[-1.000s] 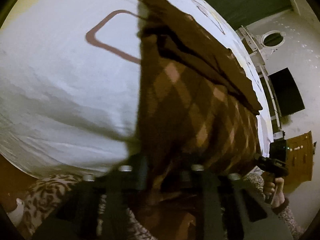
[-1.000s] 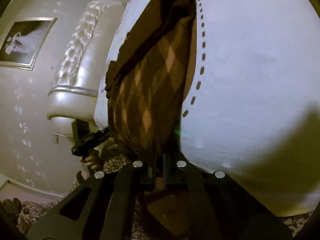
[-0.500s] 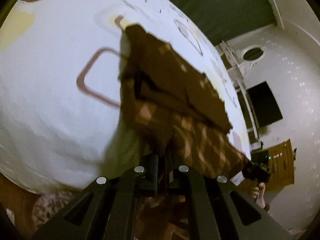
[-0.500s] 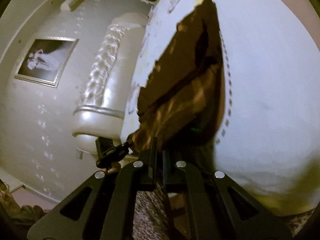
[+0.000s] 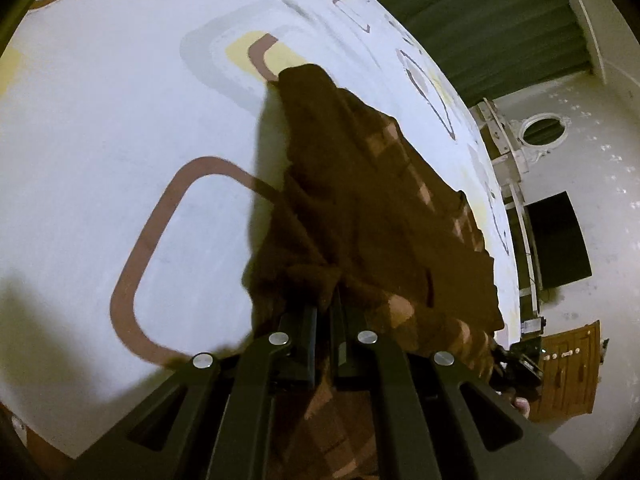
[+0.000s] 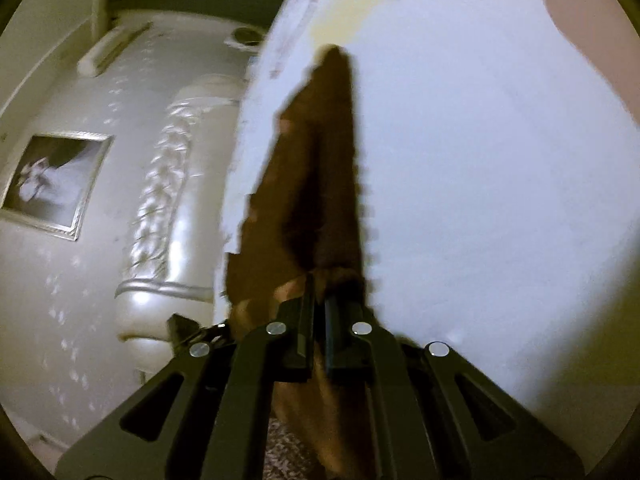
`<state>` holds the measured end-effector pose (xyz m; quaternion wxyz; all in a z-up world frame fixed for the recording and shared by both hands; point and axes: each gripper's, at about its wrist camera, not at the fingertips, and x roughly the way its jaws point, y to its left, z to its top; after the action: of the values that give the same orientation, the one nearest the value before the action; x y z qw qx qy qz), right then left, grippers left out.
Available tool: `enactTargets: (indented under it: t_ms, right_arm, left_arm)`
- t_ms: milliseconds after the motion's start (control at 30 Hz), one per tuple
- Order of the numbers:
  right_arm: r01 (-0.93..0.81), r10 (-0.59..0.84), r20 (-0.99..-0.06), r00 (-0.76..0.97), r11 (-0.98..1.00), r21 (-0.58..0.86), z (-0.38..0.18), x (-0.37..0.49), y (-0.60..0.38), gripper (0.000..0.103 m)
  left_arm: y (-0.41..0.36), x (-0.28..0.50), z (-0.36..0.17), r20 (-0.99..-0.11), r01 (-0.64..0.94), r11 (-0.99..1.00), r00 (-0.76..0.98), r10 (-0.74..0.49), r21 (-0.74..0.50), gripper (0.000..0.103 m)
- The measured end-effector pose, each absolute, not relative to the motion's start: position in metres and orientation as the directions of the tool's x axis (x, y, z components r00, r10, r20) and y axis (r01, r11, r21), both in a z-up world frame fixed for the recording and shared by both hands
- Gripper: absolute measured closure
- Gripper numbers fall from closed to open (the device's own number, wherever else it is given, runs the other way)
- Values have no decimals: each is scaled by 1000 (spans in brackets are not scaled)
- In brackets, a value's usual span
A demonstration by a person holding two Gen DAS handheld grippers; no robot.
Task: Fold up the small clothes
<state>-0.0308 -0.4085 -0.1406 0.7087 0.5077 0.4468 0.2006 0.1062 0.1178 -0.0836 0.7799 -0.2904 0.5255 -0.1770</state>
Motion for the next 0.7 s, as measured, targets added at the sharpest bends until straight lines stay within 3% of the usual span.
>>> enactTargets:
  t_ms: [167,200,233,300,333,600,700]
  right_arm:
    - [154,757,-408,510,387,909,-132,-33,-410,95]
    - [141,752,-412,514,400,905,-125,-39,-414,89]
    - [134,752,-412,514,405,905,-122,-42,-417,80]
    - [118,755,-413,509,415,902,-113,-56,-425,72]
    - [109,760,-419,497,424,899,-109,-64,-426,71]
    - [53,790,-513,336,528,848,-103,-125,-419,64]
    - [46,793,-542,278,552,832,-112,-142,-417,57]
  left_arm:
    - [131,97,-73,-688,20,750,384,-616,-661,95]
    - [136,93,-70,-686,25,752,391,-614,-658,94]
    - [143,86,-65,-690,35,763,402,-602,-646,88]
    - [149,75,-59,-693,59,773,403,-597,-632,76]
    - [153,65,-57,-697,80,778,394,-599,-624,70]
    - [148,4,-69,-761,150,807,273,-589,-571,66]
    - [142,-10,-78,-793,168,827,233,-563,-537,59]
